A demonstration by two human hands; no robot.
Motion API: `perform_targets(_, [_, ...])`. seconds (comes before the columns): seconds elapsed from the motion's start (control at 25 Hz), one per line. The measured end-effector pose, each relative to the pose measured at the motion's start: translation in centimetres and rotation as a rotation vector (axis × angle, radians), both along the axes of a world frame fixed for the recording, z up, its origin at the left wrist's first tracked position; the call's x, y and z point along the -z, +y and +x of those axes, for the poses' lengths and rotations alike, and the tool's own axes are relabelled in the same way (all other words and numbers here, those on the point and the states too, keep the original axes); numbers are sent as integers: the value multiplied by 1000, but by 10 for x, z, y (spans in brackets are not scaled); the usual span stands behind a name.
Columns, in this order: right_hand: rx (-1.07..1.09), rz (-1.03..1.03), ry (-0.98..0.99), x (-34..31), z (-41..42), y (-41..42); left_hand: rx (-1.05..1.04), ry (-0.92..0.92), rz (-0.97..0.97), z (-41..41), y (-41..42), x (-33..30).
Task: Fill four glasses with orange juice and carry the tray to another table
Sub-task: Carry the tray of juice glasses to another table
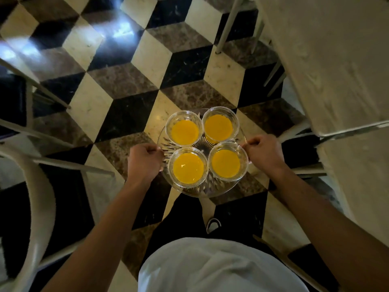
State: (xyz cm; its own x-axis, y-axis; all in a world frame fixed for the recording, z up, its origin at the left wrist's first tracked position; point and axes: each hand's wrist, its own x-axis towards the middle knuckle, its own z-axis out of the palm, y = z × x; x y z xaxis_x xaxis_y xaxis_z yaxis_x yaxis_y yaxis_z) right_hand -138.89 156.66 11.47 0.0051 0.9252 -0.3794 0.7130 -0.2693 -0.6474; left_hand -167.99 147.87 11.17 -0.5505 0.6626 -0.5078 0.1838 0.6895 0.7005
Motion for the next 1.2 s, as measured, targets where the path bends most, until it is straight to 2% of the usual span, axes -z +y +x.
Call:
perform_targets(0.24, [112,-20,39,4,-34,56,80,-1,-28,-38,86,0])
perform_targets(0.64, [176,-11,34,11,-66,142,174,7,-40,-74,191,5])
perform_targets(1.2, [250,-46,77,15,-36,314,194,34,-83,-46,383,8])
